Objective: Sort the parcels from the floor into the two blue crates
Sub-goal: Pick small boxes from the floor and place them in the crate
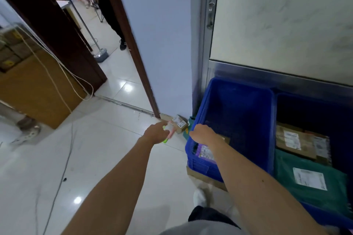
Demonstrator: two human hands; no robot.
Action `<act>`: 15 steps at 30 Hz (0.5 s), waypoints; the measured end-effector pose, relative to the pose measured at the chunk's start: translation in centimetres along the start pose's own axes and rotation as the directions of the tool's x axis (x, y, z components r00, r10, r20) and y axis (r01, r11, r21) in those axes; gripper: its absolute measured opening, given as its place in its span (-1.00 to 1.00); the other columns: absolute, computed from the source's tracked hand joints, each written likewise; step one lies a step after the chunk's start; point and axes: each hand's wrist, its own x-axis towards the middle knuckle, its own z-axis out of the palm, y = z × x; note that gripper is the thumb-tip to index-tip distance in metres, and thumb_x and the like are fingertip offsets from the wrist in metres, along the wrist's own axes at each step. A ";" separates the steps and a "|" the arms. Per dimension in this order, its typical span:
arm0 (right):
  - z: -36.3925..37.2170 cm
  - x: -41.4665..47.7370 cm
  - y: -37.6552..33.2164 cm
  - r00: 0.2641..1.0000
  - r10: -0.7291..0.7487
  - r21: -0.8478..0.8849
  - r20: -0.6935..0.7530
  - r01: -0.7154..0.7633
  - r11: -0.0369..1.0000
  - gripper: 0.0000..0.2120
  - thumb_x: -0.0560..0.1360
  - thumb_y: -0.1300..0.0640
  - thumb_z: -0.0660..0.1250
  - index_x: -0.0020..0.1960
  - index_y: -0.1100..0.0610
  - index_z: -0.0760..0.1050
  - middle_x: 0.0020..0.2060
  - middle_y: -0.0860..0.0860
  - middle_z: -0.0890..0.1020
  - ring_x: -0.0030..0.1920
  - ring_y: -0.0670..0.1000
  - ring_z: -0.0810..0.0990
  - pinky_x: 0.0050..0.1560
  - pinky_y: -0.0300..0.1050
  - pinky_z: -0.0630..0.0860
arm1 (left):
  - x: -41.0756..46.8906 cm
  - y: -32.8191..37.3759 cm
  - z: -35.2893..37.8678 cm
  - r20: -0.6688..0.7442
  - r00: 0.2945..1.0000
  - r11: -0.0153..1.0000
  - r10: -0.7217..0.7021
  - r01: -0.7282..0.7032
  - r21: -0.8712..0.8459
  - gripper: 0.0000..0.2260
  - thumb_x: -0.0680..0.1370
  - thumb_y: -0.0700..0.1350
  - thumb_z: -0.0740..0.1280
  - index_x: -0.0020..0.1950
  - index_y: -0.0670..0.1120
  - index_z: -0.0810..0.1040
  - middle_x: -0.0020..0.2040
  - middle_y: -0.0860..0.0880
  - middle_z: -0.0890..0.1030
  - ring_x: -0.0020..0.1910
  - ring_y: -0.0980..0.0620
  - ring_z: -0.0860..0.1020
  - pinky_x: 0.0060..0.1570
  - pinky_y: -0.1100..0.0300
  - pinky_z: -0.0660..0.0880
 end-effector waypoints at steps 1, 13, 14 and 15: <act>0.0 1.2 -0.2 1.000 -0.004 -0.002 0.006 0.004 1.000 -0.59 0.64 -0.14 0.08 0.09 0.19 0.46 0.02 0.14 0.59 0.02 0.14 0.56 0.04 0.01 0.46 | 0.9 -0.3 -0.2 0.002 1.000 1.000 -0.013 0.013 0.006 -0.55 0.61 -0.02 0.21 0.52 0.02 0.34 0.50 -0.07 0.39 0.45 -0.12 0.37 0.40 0.10 0.28; 0.0 10.0 -3.2 0.988 0.001 -0.115 0.157 0.017 0.993 -0.55 0.65 0.05 0.09 0.47 0.21 0.32 0.24 0.22 0.55 0.13 0.20 0.55 0.02 -0.06 0.43 | 9.8 -3.7 -1.5 0.056 0.993 0.994 -0.105 0.106 -0.007 -0.57 0.62 -0.01 0.21 0.51 0.03 0.36 0.43 -0.10 0.47 0.41 -0.13 0.41 0.37 0.08 0.32; 0.4 11.0 -3.3 0.985 0.022 -0.115 0.170 -0.002 0.993 -0.55 0.64 0.03 0.10 0.45 0.24 0.34 0.21 0.21 0.57 0.09 0.18 0.54 -0.01 -0.07 0.42 | 11.0 -3.9 -1.7 0.068 0.993 0.995 -0.099 0.100 -0.007 -0.58 0.62 -0.02 0.21 0.50 0.03 0.37 0.42 -0.11 0.48 0.40 -0.13 0.41 0.36 0.07 0.32; 0.9 11.9 -3.4 0.982 0.040 -0.116 0.187 -0.018 0.993 -0.56 0.64 0.02 0.10 0.40 0.26 0.39 0.19 0.20 0.58 0.05 0.16 0.54 -0.03 -0.08 0.42 | 12.1 -4.1 -1.8 0.088 0.992 0.996 -0.091 0.092 -0.006 -0.59 0.62 -0.02 0.21 0.48 0.02 0.38 0.41 -0.11 0.49 0.39 -0.13 0.43 0.35 0.07 0.33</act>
